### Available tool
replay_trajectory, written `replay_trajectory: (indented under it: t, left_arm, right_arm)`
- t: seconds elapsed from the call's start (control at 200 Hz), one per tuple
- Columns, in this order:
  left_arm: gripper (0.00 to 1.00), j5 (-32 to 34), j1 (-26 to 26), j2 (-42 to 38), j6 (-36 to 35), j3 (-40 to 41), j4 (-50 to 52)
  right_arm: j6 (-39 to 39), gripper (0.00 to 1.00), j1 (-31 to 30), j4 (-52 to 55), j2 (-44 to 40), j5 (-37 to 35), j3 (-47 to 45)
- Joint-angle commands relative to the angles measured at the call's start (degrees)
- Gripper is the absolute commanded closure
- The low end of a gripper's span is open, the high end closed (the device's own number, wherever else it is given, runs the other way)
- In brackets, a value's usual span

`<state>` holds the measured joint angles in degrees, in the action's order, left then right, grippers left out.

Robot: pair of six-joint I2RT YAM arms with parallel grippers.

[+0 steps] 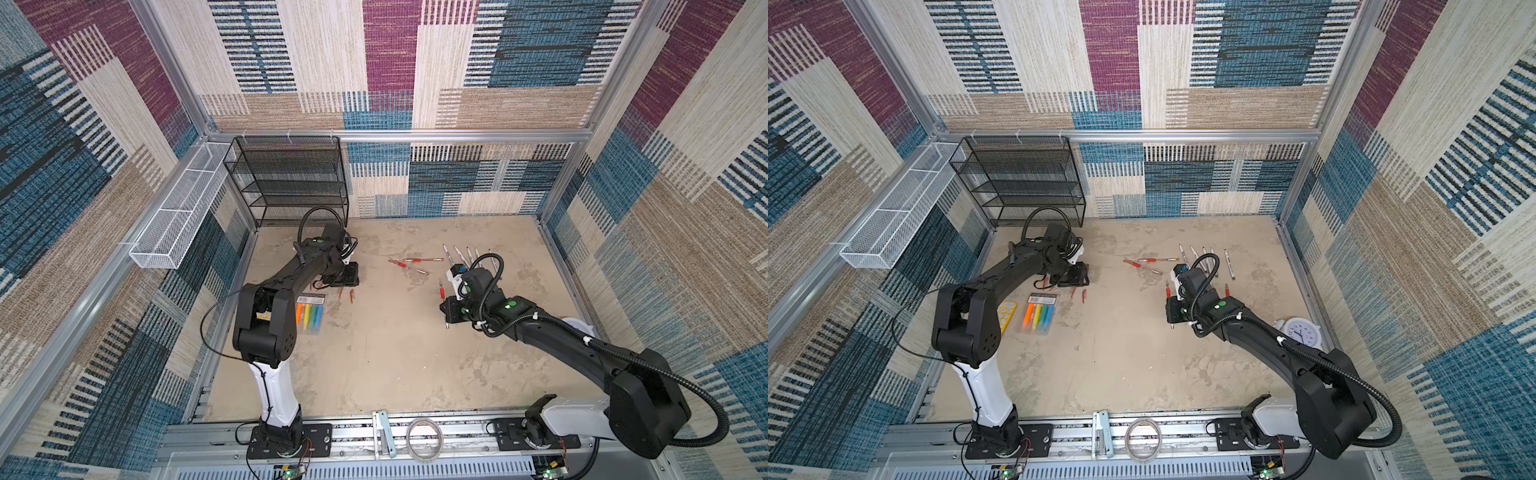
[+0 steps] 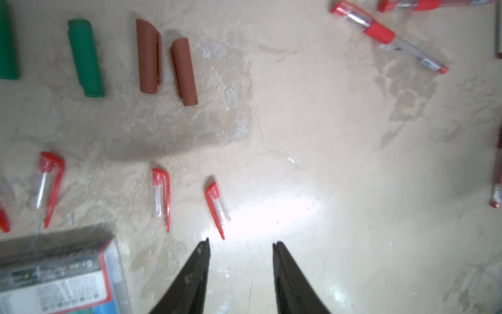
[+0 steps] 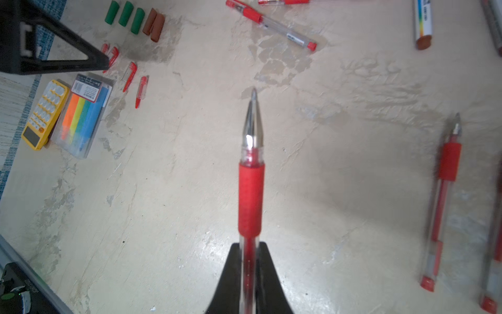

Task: Remove pen caps from pens
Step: Place the pen cap at the center of the table, then place the pen at the middle-right of the table.

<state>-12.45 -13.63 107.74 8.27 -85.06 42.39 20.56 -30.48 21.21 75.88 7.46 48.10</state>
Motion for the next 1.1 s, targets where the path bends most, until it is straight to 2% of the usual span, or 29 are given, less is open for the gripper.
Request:
replay_trajectory:
  t: [0.0,0.451,0.711,0.841,1.092]
  left_arm:
    - [0.52,-1.59,0.06,-5.86,1.22,3.50,-1.55]
    - [0.25,-2.87,0.35,-35.49,-7.17,25.86,-10.42]
    - [0.06,-11.11,9.79,-40.84,-3.19,32.56,-16.36]
    - [0.06,-12.28,14.15,-42.06,-2.16,32.33,-17.08]
    - [0.05,-12.22,15.21,-42.97,-3.61,32.61,-17.09]
  right_arm:
    - [-2.16,0.97,1.99,2.53,2.07,-0.29,1.99]
    - [-7.71,0.94,10.97,5.35,15.58,2.08,8.42]
    - [-9.00,0.92,12.96,8.66,21.24,0.29,12.07]
    - [-9.20,0.92,13.60,9.35,23.23,0.21,12.76]
    - [-8.78,0.89,14.25,9.51,27.02,-1.00,13.87]
